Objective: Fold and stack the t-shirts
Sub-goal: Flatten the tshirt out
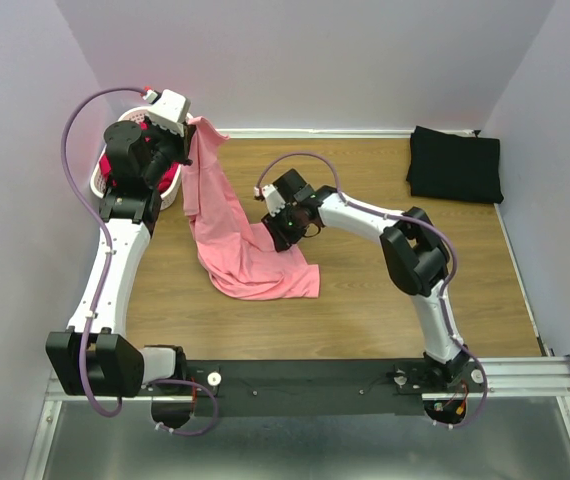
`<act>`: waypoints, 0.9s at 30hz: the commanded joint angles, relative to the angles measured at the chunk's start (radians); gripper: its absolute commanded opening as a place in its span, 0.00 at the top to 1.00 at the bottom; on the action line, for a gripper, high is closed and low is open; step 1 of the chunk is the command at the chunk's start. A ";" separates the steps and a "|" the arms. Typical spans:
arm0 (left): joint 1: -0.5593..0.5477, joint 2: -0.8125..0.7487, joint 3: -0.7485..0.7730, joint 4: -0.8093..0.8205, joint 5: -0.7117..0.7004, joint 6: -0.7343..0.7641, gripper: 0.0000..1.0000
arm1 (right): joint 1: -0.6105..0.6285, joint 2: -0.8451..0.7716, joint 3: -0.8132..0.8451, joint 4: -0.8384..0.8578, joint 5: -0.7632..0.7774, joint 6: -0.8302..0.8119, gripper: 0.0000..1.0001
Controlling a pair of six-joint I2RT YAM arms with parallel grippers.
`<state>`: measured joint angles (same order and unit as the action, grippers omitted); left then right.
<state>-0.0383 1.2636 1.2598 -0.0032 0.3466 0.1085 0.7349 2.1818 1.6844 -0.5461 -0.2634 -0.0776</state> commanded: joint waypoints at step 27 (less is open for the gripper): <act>0.025 0.008 0.007 -0.026 -0.017 0.017 1.00 | 0.038 -0.019 0.063 -0.041 0.159 -0.028 1.00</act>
<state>-0.0254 1.2739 1.2541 -0.0307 0.3466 0.1200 0.7650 2.2112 1.7107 -0.5503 -0.1524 -0.0963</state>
